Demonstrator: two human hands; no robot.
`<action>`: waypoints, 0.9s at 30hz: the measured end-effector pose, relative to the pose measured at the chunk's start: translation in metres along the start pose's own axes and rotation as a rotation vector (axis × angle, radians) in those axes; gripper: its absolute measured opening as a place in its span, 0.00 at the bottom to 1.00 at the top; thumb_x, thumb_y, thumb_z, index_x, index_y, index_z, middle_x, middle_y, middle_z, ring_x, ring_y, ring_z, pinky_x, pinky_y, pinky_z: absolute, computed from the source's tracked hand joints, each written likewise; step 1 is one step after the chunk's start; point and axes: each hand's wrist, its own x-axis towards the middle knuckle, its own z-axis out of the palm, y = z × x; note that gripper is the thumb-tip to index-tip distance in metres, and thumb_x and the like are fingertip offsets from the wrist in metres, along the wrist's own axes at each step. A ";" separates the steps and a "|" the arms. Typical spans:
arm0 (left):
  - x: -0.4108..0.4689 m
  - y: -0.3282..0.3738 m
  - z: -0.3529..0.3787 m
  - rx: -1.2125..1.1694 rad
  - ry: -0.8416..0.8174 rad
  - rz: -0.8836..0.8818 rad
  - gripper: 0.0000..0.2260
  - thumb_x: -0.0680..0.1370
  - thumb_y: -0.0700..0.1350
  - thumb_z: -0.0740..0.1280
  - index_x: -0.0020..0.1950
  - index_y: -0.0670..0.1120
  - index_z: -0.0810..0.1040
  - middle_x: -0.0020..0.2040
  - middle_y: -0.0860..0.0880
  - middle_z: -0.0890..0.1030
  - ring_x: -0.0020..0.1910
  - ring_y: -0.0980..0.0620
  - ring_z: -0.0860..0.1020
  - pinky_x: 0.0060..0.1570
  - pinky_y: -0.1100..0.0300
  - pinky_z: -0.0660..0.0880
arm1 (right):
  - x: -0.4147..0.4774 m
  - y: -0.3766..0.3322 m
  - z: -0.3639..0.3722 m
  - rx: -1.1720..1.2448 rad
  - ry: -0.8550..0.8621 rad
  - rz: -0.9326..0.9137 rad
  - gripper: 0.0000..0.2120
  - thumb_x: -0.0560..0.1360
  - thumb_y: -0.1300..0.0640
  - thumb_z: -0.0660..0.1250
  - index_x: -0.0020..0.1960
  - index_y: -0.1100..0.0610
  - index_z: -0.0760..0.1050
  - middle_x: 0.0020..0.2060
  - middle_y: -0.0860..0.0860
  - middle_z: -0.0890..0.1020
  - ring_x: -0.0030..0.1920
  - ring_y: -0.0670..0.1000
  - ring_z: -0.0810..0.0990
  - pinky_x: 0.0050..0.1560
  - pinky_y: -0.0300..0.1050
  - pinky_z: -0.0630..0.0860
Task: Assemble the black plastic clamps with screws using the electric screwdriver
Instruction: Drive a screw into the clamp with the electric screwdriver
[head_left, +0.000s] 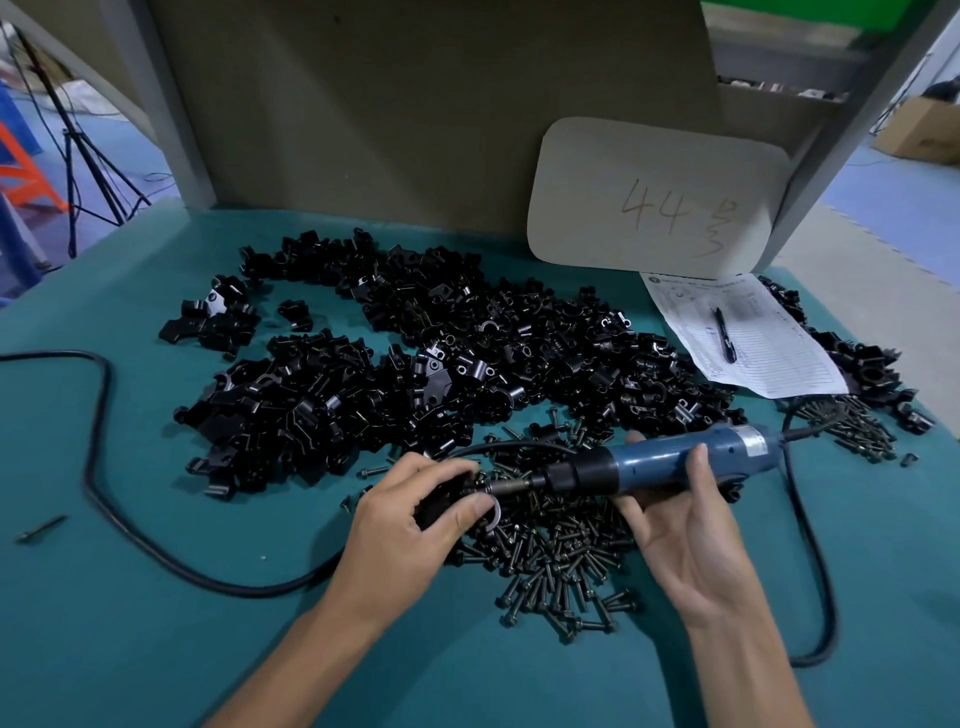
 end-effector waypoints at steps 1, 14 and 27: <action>0.000 0.001 -0.001 -0.016 -0.010 -0.010 0.14 0.73 0.62 0.71 0.58 0.64 0.81 0.48 0.54 0.78 0.40 0.51 0.79 0.37 0.63 0.75 | 0.000 0.000 0.001 0.011 0.004 -0.008 0.20 0.79 0.45 0.62 0.68 0.50 0.71 0.64 0.60 0.82 0.65 0.56 0.82 0.53 0.49 0.83; 0.010 0.004 -0.018 -0.214 -0.102 -0.131 0.09 0.75 0.56 0.73 0.54 0.60 0.84 0.52 0.53 0.84 0.53 0.53 0.83 0.53 0.64 0.78 | -0.005 -0.025 -0.011 0.053 0.056 -0.129 0.26 0.79 0.47 0.66 0.74 0.56 0.68 0.63 0.59 0.83 0.65 0.57 0.82 0.55 0.47 0.83; 0.021 0.018 -0.023 -1.042 -0.036 -0.564 0.13 0.81 0.41 0.63 0.64 0.39 0.76 0.52 0.35 0.82 0.42 0.47 0.81 0.41 0.57 0.82 | -0.029 -0.053 -0.031 -1.690 0.381 -0.206 0.19 0.77 0.35 0.66 0.52 0.50 0.69 0.40 0.46 0.77 0.43 0.57 0.74 0.44 0.54 0.72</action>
